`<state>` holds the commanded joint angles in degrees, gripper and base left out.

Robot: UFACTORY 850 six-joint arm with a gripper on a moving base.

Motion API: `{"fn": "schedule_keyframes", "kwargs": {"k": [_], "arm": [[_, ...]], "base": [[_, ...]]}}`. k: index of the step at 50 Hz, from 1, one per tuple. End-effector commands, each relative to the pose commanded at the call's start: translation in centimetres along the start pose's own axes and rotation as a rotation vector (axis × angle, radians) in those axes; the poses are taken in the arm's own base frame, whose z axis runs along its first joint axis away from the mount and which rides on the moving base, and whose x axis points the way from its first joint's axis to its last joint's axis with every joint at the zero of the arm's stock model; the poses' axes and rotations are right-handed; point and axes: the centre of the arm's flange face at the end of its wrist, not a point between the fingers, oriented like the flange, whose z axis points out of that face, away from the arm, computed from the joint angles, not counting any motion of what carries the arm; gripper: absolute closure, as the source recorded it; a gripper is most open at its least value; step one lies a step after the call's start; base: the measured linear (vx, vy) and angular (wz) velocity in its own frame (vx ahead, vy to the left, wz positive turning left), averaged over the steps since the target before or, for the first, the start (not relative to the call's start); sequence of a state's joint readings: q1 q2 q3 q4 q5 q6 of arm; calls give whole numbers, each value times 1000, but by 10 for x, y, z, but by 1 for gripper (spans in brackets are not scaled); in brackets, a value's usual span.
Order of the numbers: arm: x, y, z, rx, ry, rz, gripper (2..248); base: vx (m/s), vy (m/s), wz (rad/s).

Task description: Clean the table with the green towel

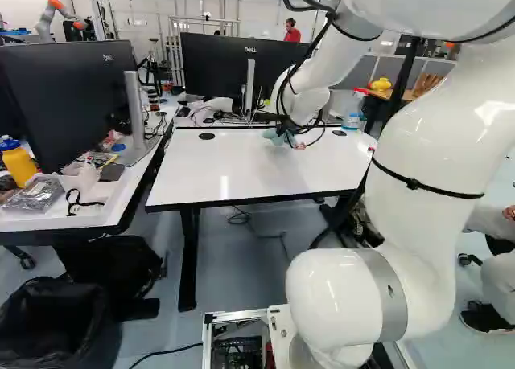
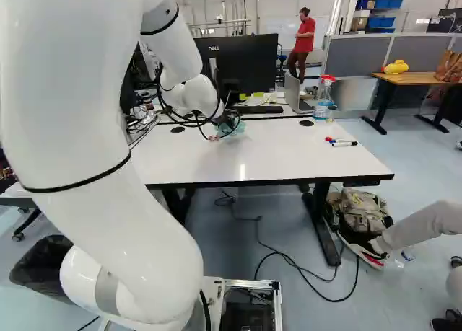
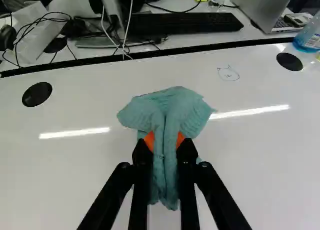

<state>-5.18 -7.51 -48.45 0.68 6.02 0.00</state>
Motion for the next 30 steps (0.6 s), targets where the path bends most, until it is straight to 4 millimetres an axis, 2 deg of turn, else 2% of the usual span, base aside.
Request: {"fn": "schedule_keyframes", "kwargs": {"k": [30], "arm": [[29,42,33,-57,14,53,190]], "base": [[0,0,0]]}}
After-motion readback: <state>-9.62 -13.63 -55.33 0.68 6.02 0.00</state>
